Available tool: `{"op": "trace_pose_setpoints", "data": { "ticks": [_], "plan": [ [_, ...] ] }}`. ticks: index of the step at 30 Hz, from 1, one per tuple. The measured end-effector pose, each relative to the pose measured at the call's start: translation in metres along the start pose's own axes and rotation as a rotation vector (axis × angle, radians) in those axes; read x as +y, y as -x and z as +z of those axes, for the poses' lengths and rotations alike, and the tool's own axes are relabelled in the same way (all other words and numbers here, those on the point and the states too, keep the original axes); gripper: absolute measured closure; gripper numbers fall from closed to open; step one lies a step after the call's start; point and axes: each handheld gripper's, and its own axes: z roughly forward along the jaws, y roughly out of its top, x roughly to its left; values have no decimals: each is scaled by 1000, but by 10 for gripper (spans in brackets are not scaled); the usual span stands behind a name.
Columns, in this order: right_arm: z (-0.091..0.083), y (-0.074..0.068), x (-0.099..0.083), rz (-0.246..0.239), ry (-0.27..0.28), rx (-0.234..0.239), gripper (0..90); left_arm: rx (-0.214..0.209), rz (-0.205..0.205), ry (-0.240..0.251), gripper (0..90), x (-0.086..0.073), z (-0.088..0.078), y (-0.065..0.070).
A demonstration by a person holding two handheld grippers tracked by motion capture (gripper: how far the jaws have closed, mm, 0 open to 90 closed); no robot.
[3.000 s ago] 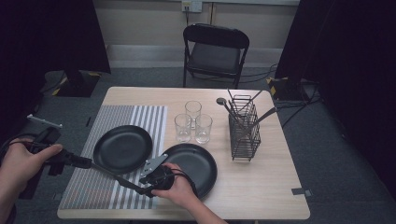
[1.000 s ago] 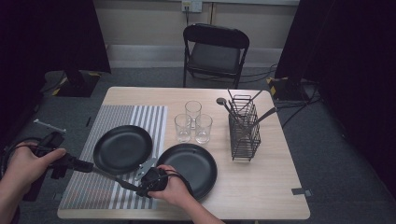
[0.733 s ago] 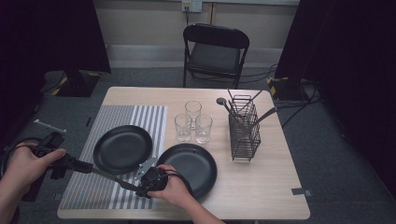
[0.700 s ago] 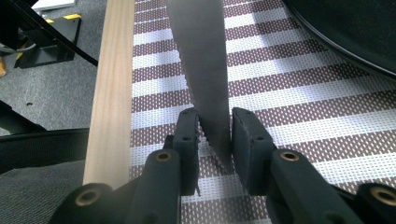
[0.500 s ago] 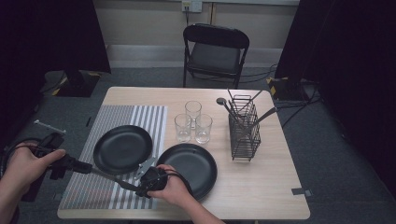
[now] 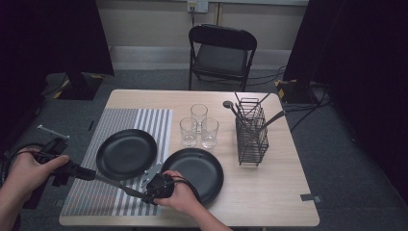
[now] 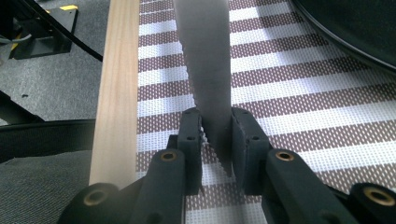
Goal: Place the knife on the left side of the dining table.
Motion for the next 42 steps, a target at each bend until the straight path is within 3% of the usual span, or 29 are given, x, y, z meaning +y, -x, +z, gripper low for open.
{"op": "trace_pose_setpoints", "data": {
  "ticks": [9,10,20,34,35,42],
  "plan": [
    [3,2,-1,18,4,11,735,35,2,-20,780,2,1,-1],
    [3,3,-1,22,4,14,737,39,20,-29,778,2,1,-3],
    [6,2,0,7,-7,13,756,34,-9,-17,770,1,3,-7],
    [6,1,0,-15,-9,2,761,53,-2,-19,755,0,4,-14],
    [6,1,0,-19,-5,0,761,37,-10,-22,754,0,5,-14],
    [6,0,0,-24,-7,-3,763,46,-20,-23,746,-2,6,-20]
  ]
}}
